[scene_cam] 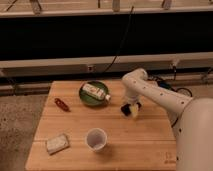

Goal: Place the eraser in the ceramic cup

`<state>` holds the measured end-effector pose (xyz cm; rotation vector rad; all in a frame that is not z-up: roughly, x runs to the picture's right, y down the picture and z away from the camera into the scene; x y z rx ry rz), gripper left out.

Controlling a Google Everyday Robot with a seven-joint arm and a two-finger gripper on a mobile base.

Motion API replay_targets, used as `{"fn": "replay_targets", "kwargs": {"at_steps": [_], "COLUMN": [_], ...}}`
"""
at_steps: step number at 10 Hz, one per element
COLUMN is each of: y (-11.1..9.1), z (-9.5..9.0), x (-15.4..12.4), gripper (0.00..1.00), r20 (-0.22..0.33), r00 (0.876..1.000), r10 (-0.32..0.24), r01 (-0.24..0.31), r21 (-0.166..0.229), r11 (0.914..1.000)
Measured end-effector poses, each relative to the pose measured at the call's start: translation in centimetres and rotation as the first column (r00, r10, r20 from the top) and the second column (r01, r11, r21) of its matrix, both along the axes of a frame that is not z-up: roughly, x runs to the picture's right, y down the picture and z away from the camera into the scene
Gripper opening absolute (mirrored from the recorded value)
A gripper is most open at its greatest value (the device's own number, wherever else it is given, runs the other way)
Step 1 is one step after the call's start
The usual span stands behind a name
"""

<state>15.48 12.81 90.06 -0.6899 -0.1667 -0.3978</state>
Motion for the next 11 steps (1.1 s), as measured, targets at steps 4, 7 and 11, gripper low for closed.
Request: {"fn": "replay_targets", "kwargs": {"at_steps": [4,7,11], "y": [0.12,0.22,0.33], "z": [0.13,0.25,0.26], "x": [0.1,0.14,0.17], "gripper": [0.8,0.71,0.38], "r20": [0.004,0.009,0.013], "r00": [1.0,1.0,1.0], "r10": [-0.005,-0.01,-0.017], "r01": [0.005,0.01,0.017], "r21": [-0.006,-0.01,-0.015], "r11": [1.0,0.9999,0.9997]}}
